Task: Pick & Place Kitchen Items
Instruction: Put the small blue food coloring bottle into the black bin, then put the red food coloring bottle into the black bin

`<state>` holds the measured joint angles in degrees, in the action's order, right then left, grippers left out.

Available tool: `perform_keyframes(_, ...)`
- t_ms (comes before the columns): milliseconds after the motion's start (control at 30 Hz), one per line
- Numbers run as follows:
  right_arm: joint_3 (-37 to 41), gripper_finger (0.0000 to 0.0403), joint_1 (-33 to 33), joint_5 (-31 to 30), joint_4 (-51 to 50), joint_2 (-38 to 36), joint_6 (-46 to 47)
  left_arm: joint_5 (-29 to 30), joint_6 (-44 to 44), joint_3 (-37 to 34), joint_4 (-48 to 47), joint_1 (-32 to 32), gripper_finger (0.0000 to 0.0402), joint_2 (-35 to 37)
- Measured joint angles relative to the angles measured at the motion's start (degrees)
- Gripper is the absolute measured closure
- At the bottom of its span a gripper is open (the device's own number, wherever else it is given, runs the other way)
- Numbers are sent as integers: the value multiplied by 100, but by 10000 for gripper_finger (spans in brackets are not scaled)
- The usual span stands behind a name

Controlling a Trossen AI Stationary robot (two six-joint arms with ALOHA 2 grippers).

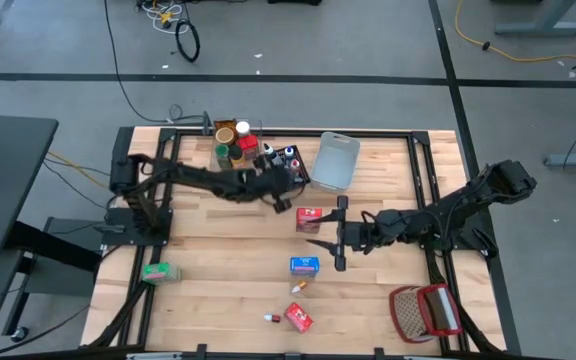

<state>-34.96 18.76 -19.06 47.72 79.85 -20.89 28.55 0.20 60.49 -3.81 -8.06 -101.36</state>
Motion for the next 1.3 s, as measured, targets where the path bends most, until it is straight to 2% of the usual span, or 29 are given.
perform_keyframes(267,0,188,-126,1,-199,0,94,-1530,604,2,229,-784,322,0)
perform_keyframes(467,0,188,-159,1,-201,0,93,-2051,914,-96,497,-929,299,0)
perform_keyframes(867,0,188,-159,5,-201,0,217,-1915,666,-167,511,-836,223,25)
perform_keyframes(1100,0,188,-159,5,-235,0,242,-1907,668,-166,47,-303,225,546)
perform_keyframes(1300,0,188,-157,66,-247,0,248,-1874,562,-166,-897,259,240,1480)
